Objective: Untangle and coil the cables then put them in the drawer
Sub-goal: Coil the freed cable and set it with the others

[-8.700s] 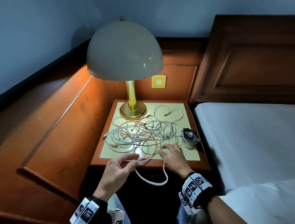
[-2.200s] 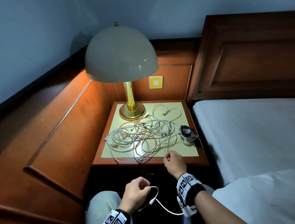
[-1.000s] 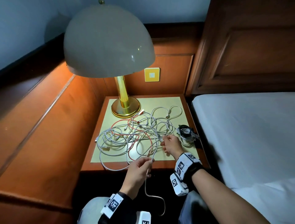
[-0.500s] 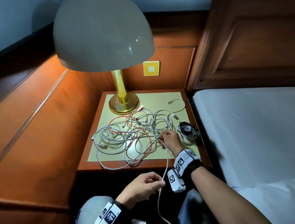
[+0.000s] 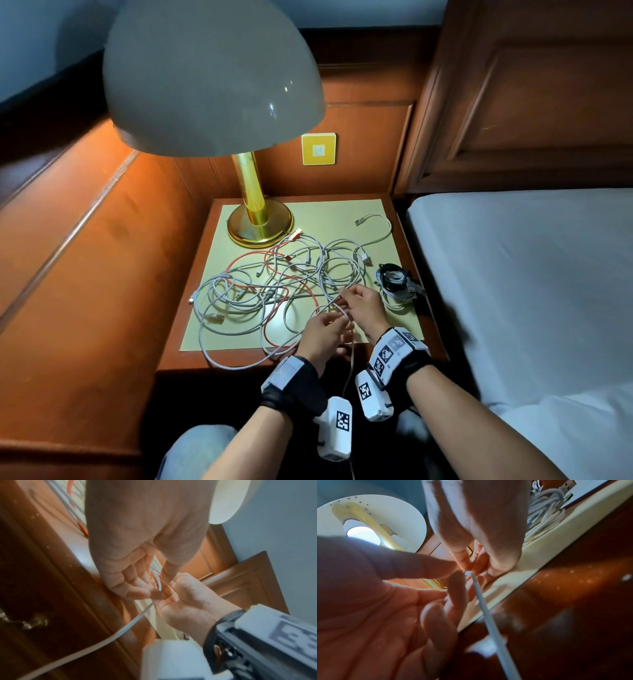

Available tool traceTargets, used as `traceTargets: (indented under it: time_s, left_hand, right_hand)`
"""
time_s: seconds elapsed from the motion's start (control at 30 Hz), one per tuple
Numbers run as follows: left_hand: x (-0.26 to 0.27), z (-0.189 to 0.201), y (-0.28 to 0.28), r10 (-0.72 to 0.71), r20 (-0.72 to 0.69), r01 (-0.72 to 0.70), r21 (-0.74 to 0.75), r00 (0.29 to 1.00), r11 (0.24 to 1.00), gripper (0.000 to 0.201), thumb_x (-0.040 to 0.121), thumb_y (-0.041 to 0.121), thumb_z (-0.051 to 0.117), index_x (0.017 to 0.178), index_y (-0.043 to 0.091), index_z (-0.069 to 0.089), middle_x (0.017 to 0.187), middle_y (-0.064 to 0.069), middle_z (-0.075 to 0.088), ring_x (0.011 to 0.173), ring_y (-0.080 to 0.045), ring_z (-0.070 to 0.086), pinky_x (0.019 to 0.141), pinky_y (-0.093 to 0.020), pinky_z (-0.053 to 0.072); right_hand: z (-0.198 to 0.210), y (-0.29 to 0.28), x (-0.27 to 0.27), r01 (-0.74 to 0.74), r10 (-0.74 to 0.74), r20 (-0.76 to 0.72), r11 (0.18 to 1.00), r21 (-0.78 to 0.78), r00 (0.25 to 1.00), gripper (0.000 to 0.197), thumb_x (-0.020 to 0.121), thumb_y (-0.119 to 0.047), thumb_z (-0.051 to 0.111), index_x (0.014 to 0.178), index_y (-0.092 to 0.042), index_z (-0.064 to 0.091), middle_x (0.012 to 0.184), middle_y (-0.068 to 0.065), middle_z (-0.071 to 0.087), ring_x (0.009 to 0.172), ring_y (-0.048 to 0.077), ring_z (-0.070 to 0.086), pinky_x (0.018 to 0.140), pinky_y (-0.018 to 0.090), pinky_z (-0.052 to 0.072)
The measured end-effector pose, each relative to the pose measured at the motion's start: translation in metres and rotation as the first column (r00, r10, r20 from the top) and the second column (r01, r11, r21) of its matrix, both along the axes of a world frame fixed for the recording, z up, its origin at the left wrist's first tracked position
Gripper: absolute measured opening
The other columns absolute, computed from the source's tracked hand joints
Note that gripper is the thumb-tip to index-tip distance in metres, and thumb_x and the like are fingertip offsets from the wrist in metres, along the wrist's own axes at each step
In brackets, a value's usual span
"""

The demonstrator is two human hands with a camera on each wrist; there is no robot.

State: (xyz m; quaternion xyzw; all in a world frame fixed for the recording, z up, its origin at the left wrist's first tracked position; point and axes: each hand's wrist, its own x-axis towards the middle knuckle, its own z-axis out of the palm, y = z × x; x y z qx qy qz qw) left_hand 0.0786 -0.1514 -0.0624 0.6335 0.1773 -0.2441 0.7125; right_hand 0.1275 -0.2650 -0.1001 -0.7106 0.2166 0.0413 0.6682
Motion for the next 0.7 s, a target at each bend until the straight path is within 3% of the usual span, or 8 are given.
traceTargets:
  time_s: [0.07, 0.17, 0.27, 0.4, 0.57, 0.7]
  left_hand:
    - [0.003, -0.003, -0.001, 0.011, 0.021, -0.011, 0.014, 1.000, 1.000, 0.015, 0.097, 0.016, 0.065, 0.091, 0.003, 0.069, 0.077, -0.007, 0.068, 0.055, -0.014, 0.058, 0.047, -0.021, 0.041]
    - [0.003, -0.008, 0.004, 0.015, 0.107, -0.031, 0.148, 0.994, 0.988, 0.019, 0.095, 0.017, 0.068, 0.081, 0.005, 0.073, 0.069, -0.004, 0.070, 0.056, -0.016, 0.059, 0.052, -0.025, 0.046]
    - [0.000, -0.012, 0.014, -0.033, 0.229, -0.035, 0.285, 0.973, 0.958, 0.021, 0.094, 0.023, 0.069, 0.075, 0.014, 0.074, 0.070, -0.004, 0.072, 0.064, -0.020, 0.062, 0.065, -0.037, 0.052]
    - [-0.012, -0.006, 0.028, -0.072, 0.270, -0.022, 0.333, 0.960, 0.943, 0.023, 0.094, 0.025, 0.066, 0.073, 0.016, 0.072, 0.074, -0.003, 0.073, 0.065, -0.016, 0.061, 0.067, -0.034, 0.048]
    - [-0.047, 0.015, 0.039, -0.232, 0.243, 0.128, 0.379, 0.942, 0.916, 0.021, 0.082, 0.027, 0.064, 0.067, 0.014, 0.069, 0.059, 0.002, 0.065, 0.057, -0.011, 0.055, 0.065, -0.030, 0.045]
    - [-0.080, 0.030, 0.049, -0.417, 0.160, 0.342, 0.354, 0.895, 0.871, 0.012, 0.077, 0.025, 0.064, 0.068, 0.018, 0.069, 0.066, -0.003, 0.070, 0.055, -0.011, 0.056, 0.060, -0.023, 0.043]
  right_hand:
    - [0.000, -0.001, -0.002, 0.009, -0.009, 0.006, 1.000, 0.007, 1.000, 0.025, 0.096, -0.020, 0.066, 0.073, -0.009, 0.065, 0.065, 0.000, 0.069, 0.059, 0.018, 0.062, 0.063, 0.036, 0.053]
    - [0.000, -0.001, -0.002, 0.003, -0.004, 0.013, 0.999, 0.034, 1.000, 0.025, 0.096, -0.020, 0.066, 0.074, -0.009, 0.063, 0.069, 0.005, 0.069, 0.056, 0.018, 0.060, 0.057, 0.031, 0.049]
    - [0.001, -0.001, -0.002, -0.021, 0.021, 0.016, 0.999, 0.050, 1.000, 0.023, 0.097, -0.019, 0.065, 0.077, -0.008, 0.063, 0.068, 0.006, 0.070, 0.053, 0.017, 0.059, 0.054, 0.029, 0.047]
    - [-0.002, 0.000, 0.001, -0.023, 0.023, 0.002, 0.996, 0.080, 1.000, 0.021, 0.097, -0.017, 0.065, 0.079, -0.007, 0.061, 0.069, 0.008, 0.071, 0.051, 0.014, 0.056, 0.052, 0.029, 0.045]
    - [-0.003, -0.001, 0.004, -0.007, 0.009, -0.022, 0.996, 0.086, 1.000, 0.021, 0.097, -0.017, 0.065, 0.079, -0.008, 0.061, 0.068, 0.008, 0.069, 0.050, 0.013, 0.057, 0.051, 0.028, 0.044]
    - [-0.001, -0.001, 0.004, 0.001, 0.000, -0.018, 0.997, 0.082, 1.000, 0.024, 0.099, -0.017, 0.064, 0.078, -0.006, 0.061, 0.067, 0.009, 0.069, 0.050, 0.015, 0.058, 0.048, 0.026, 0.044]
